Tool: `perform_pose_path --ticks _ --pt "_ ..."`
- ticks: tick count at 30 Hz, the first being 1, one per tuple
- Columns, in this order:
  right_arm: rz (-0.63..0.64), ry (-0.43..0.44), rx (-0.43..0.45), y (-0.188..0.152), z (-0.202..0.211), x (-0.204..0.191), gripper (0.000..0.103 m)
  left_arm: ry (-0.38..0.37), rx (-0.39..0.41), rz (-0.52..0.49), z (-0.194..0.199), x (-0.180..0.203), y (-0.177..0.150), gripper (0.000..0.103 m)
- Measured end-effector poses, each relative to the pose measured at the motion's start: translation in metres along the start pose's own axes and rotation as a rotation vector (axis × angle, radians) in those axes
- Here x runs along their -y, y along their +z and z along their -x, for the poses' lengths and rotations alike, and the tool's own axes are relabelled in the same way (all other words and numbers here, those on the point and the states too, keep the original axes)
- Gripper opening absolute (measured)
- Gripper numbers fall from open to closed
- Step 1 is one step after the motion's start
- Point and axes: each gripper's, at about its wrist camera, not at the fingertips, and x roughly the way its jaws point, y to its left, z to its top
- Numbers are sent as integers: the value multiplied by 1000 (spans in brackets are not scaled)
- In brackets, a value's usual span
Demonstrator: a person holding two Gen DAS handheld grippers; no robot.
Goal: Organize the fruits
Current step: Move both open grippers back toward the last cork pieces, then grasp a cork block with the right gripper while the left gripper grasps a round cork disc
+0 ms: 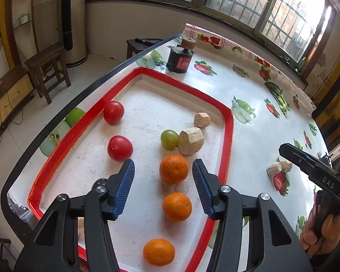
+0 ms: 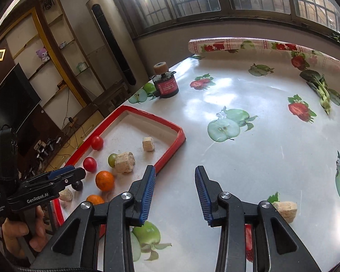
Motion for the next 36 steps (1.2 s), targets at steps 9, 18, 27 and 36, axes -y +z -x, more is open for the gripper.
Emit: perform_pose_path --ticks 9,18,27,36 --pt "-75 -51 9 -35 41 43 39 -60 2 -77 11 49 -14 52" --pt "-135 -112 -1 -58 58 85 39 -98 -28 -151 6 94 -26 52" --pt "-128 -165 -46 -61 35 104 39 -131 -66 -209 -15 130 -32 52" --pt "-92 -184 -61 -44 10 111 35 -182 -131 -253 -49 170 -31 51"
